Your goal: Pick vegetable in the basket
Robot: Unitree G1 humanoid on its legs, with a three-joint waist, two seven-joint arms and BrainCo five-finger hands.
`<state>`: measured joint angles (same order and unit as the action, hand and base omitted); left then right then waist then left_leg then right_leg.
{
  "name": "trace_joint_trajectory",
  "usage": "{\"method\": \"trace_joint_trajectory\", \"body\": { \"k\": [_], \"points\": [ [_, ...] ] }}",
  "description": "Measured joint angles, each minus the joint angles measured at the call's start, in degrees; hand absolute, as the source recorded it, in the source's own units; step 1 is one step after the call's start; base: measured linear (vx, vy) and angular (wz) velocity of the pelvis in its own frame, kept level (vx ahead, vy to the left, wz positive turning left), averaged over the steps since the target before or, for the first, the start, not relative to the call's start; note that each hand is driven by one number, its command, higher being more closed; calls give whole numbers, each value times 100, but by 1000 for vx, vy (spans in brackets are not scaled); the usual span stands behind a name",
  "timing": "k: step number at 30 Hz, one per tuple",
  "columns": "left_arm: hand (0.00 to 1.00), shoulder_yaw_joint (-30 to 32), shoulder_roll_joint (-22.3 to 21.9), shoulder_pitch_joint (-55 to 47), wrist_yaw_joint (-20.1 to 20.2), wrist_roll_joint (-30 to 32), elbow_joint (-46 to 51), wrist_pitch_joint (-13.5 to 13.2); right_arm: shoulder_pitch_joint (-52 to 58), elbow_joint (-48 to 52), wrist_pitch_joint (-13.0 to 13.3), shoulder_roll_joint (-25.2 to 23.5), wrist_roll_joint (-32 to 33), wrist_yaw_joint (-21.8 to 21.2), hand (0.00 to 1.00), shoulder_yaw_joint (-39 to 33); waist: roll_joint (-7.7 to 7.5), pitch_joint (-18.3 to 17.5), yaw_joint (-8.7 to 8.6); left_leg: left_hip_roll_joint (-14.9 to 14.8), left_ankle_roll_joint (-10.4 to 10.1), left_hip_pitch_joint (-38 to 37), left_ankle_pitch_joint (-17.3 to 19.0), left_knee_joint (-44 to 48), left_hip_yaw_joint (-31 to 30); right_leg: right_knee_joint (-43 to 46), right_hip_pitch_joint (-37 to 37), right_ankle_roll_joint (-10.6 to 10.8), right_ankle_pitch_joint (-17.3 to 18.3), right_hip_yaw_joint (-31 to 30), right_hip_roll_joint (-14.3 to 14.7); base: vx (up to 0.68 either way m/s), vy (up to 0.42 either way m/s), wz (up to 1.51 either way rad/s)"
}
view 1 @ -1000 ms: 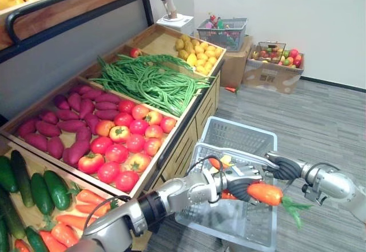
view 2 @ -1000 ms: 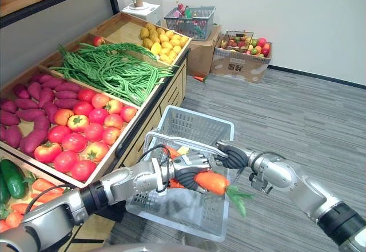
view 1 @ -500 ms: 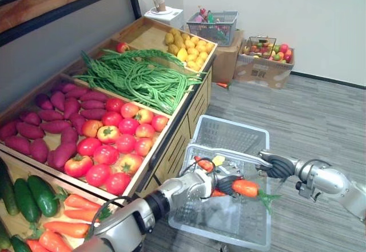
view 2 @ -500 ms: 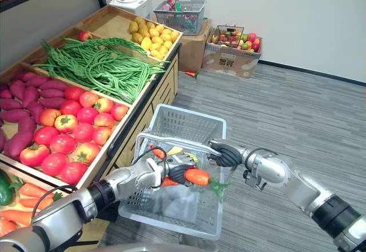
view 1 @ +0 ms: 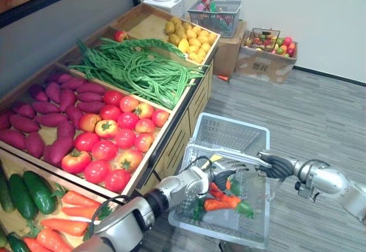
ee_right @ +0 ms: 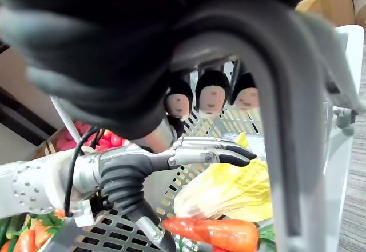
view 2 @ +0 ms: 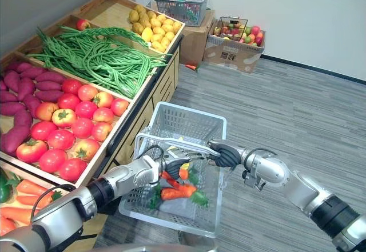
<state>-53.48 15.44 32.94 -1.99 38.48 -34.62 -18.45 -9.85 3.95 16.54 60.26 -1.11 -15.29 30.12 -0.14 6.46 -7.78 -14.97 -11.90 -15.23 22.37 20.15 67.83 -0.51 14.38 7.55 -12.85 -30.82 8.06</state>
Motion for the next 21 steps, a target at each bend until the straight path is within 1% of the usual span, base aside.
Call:
{"method": "trace_joint_trajectory", "body": {
  "k": [4, 5, 7, 8, 9, 10, 12, 14, 15, 17, 18, 19, 20, 21],
  "points": [
    [0, -20, 4, 90, 1, -23, 219, -8, 92, -86, -5, -165, -5, -4, 100, -20, -2, 63, 13, -19, 3, 9, 0, 0, -133, -24, -72, -1, 1, 122, -59, -3, -7, 20],
    [0, -47, 3, 90, 2, -183, 409, -16, 147, -141, -5, -249, -9, -1, 100, -67, -6, 65, 10, -25, 5, 30, -1, 0, -192, -27, -77, -2, 2, 181, -83, 5, -5, 25],
    [0, -61, -11, 100, 6, -335, 714, 23, 323, -234, 2, -400, -13, -4, 100, -232, -9, 67, 17, -29, 27, 98, -12, 1, -310, -33, -77, -6, 5, 279, -145, 4, -5, 31],
    [0, -110, 50, 105, 13, -470, 924, 22, 453, -324, -1, -535, -31, 2, 100, -400, -9, 67, 17, -23, 46, 129, -25, -4, -399, -29, -79, -6, 4, 361, -185, 4, -4, 29],
    [0, -125, 66, 107, 28, -467, 1020, 57, 530, -381, 7, -590, -51, 4, 100, -510, -6, 66, 29, -22, 53, 151, -30, -7, -436, -28, -85, -6, 4, 397, -206, 3, -4, 35],
    [0, -243, 126, 102, 73, -590, 1266, 106, 605, -545, 8, -737, -134, 26, 100, -723, -7, 66, 41, -22, 59, 177, -33, -6, -529, -26, -102, -6, 5, 462, -243, -8, -5, 41],
    [0, -244, 141, 93, 149, -790, 1375, 166, 806, -606, 30, -894, -162, 72, 100, -987, -9, 68, 37, -17, 81, 218, -46, -8, -697, -27, -151, -5, 8, 616, -329, -21, -9, 44],
    [0, -259, 344, 55, 289, -913, 1709, 293, 1017, -789, 120, -1259, -349, 154, 100, -1321, -16, 66, 51, -5, 120, 273, -68, -4, -912, -16, -208, -12, 17, 797, -425, -49, -20, 43],
    [0, -255, 405, 39, 298, -916, 1809, 308, 1074, -846, 156, -1361, -358, 167, 100, -1414, -18, 66, 45, 2, 132, 317, -74, -1, -994, -15, -208, -15, 20, 859, -468, -61, -29, 61],
    [0, -184, 692, -190, 305, -1252, 2627, 362, 1285, -1298, 140, -1863, -581, 444, 100, -1870, -39, 59, 68, 31, 215, 525, -122, 4, -1373, -12, -207, -25, 43, 1176, -652, -64, -38, 76],
    [0, -191, 753, -256, 302, -1354, 3012, 276, 1294, -1517, 66, -2008, -585, 529, 100, -1985, -49, 54, 98, 35, 229, 579, -130, 6, -1467, -3, -208, -20, 63, 1266, -697, -62, -40, 87],
    [0, -205, 710, -382, 294, -1514, 3883, 27, 1357, -2038, -134, -2301, -714, 695, 100, -2323, -47, 48, 231, 46, 274, 687, -156, 6, -1695, 39, -220, -27, 112, 1480, -785, -61, -31, 93],
    [0, -224, 660, -507, 235, -1730, 4611, -282, 1388, -2495, -337, -2536, -838, 856, 100, -2617, -42, 43, 355, 51, 323, 751, -189, 5, -1913, 50, -277, -31, 141, 1668, -865, -56, -22, 96],
    [0, -222, 625, -576, 205, -1829, 4901, -426, 1403, -2670, -424, -2654, -907, 911, 100, -2766, -39, 27, 407, 57, 351, 804, -207, 6, -2040, 49, -306, -30, 159, 1788, -910, -53, -9, 100]
  ]
}}
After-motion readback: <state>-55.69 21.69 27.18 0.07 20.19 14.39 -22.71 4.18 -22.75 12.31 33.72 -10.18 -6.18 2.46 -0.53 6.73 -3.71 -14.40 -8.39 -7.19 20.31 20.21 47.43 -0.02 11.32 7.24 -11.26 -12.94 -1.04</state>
